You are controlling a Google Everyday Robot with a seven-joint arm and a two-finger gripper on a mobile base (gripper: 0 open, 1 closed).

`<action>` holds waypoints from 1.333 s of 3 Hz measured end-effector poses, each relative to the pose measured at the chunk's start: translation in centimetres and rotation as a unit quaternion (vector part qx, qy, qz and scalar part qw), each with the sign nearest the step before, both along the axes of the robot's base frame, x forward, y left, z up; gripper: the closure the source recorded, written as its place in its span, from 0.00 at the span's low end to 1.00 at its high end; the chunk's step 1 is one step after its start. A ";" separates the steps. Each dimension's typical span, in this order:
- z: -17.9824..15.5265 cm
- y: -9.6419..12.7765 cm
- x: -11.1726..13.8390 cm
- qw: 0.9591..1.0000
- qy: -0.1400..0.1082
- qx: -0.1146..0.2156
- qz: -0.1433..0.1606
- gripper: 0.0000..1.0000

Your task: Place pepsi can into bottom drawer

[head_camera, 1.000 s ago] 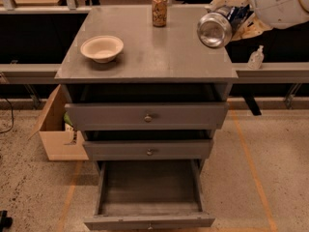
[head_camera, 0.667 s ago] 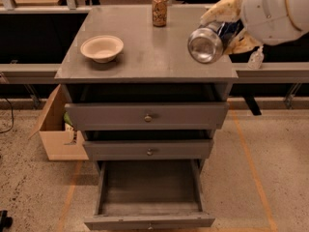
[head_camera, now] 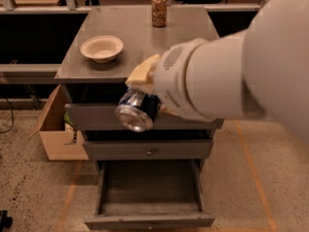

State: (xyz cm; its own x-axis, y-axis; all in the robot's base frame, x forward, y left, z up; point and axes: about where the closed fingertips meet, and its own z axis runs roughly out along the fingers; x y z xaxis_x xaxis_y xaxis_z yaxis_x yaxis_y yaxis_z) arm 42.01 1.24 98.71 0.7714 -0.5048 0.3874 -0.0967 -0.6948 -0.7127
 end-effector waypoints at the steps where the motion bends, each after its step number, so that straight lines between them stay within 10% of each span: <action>1: -8.0 3.6 -2.2 0.997 0.031 -0.043 0.055 1.00; 3: -22.0 2.7 -2.1 0.981 0.136 -0.108 0.090 1.00; 4: -22.6 3.9 -1.1 0.979 0.130 -0.126 0.094 1.00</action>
Offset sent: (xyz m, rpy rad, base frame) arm 0.0088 0.0757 -0.2782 -0.2551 0.3703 0.1970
